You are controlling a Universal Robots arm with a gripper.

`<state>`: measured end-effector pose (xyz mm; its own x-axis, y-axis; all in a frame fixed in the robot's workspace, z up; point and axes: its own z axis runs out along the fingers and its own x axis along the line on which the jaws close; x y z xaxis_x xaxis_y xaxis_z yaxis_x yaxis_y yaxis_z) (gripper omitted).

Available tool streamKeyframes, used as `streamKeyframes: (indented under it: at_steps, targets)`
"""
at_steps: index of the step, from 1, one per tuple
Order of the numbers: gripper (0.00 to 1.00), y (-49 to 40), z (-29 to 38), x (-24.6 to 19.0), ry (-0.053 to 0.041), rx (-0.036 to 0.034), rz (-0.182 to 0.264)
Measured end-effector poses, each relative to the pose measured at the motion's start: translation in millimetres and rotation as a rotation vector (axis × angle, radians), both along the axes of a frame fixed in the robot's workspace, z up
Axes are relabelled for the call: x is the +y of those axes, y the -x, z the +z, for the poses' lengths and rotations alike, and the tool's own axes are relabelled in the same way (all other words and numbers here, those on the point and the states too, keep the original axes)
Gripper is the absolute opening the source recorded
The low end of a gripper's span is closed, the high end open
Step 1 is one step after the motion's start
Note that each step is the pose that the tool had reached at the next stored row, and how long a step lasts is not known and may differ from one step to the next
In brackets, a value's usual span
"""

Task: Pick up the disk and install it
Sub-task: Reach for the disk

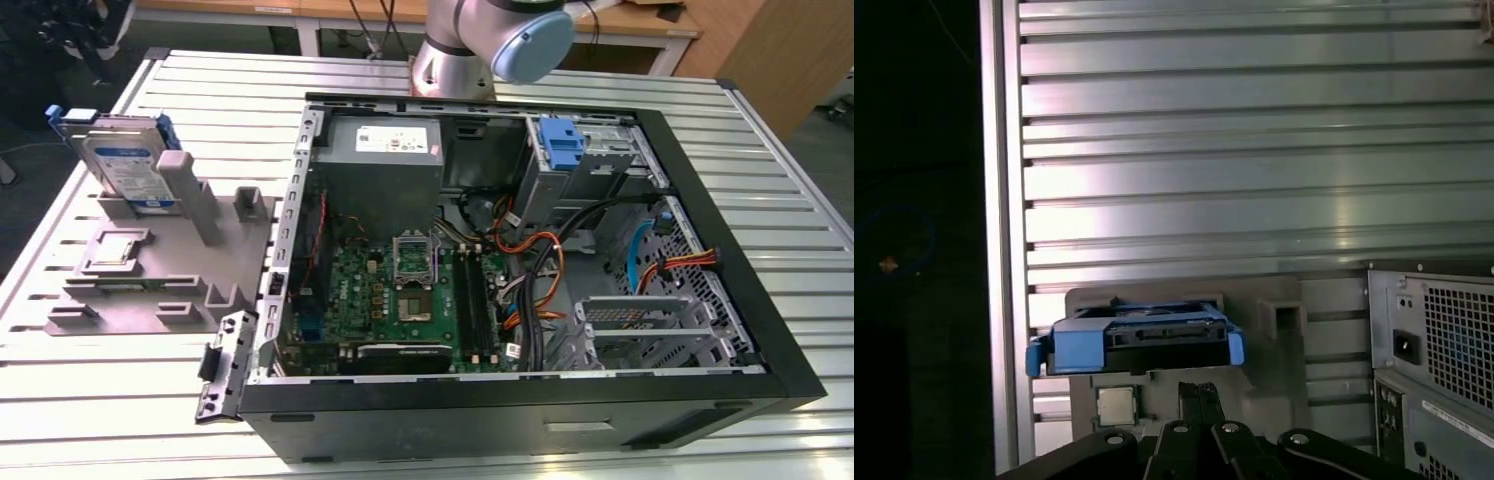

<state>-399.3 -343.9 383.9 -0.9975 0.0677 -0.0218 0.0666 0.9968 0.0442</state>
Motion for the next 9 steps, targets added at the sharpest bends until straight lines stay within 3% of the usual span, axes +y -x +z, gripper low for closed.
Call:
streamKeyframes:
  at_steps: [4,9]
  targets:
    - [0.1,12.3,-1.4,0.4,0.0,0.0123,0.0]
    - [0.1,33.0,-3.6,0.4,0.0,0.0133,0.0]
